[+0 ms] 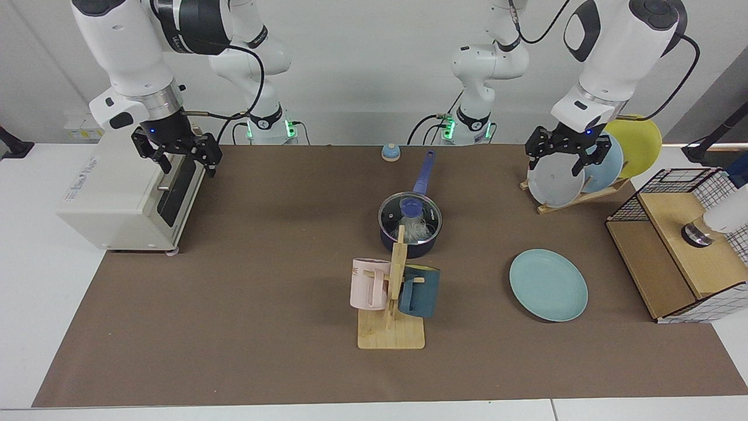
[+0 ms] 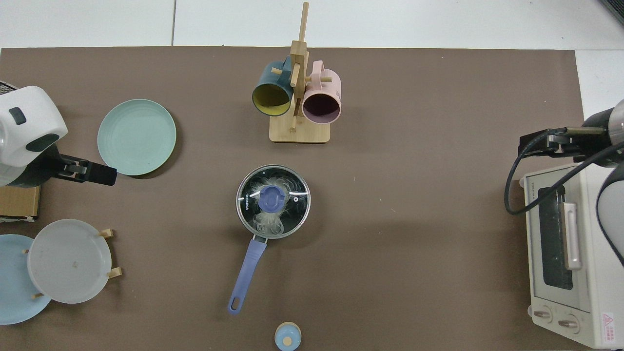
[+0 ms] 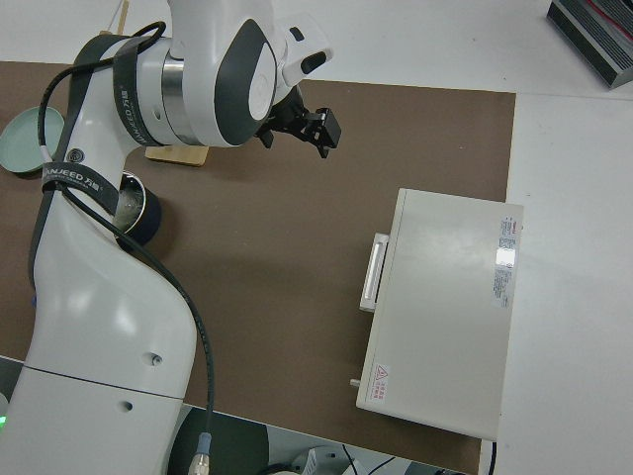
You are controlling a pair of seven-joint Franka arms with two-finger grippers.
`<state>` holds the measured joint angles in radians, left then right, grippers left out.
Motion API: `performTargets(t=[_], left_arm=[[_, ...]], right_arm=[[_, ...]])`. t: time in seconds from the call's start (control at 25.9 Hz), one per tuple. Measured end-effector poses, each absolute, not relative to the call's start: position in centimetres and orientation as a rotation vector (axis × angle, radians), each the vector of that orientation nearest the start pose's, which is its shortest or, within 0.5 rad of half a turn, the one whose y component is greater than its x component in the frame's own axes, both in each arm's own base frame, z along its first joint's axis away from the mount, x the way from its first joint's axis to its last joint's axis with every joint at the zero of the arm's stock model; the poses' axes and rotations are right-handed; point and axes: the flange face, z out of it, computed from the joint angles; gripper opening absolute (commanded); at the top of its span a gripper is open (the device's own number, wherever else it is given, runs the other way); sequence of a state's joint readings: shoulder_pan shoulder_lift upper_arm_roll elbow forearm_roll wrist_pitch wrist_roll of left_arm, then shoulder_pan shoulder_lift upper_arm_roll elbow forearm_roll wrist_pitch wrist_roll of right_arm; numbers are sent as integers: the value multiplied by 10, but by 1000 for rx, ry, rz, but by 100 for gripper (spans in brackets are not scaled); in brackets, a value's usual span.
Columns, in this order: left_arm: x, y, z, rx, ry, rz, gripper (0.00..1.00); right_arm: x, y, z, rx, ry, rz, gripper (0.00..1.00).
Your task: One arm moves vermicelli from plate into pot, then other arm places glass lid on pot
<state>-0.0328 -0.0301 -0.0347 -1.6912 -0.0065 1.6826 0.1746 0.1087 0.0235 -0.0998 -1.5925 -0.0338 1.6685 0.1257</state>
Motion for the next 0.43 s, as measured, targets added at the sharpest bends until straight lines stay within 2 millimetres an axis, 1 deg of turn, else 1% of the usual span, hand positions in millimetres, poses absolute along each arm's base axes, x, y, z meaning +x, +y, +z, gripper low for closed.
performTargets(t=[0.12,0.19,0.31,0.43], left_arm=[[552,-38,594,-3123,379,-34,100],[552,-38,594,-3123,379,-34,100],[552,-38,594,-3123,379,-34,100],[552,-38,594,-3123,379,-34,100]], right_arm=[[570,20,613,-3167,132,-96,99],[570,27,615,-3168,111,-97,99],[570,32,616,-3168,99,-100,99],[570,32,616,-3168,98,-97,99]])
